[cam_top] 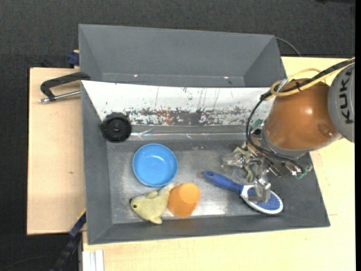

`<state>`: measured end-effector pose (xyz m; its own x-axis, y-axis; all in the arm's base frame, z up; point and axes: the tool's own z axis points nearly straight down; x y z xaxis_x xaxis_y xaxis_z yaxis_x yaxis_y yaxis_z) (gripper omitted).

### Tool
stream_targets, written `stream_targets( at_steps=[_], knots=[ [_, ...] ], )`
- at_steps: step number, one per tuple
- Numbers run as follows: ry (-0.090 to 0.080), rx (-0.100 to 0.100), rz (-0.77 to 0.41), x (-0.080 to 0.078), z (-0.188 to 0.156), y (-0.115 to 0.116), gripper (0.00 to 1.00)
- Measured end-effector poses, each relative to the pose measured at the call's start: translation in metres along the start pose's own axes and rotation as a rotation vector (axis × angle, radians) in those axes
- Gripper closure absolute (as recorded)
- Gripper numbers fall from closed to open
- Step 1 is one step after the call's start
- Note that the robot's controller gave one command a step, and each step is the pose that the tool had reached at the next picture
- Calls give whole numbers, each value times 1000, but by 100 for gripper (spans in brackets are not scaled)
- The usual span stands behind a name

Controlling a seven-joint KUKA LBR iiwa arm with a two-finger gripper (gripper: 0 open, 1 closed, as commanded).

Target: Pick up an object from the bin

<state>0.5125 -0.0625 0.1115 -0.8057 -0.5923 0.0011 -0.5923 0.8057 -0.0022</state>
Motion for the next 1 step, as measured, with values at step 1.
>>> stream_targets(
  at_steps=[1],
  knots=[
    [1,-7,27,-1,43,18,0]
  ],
)
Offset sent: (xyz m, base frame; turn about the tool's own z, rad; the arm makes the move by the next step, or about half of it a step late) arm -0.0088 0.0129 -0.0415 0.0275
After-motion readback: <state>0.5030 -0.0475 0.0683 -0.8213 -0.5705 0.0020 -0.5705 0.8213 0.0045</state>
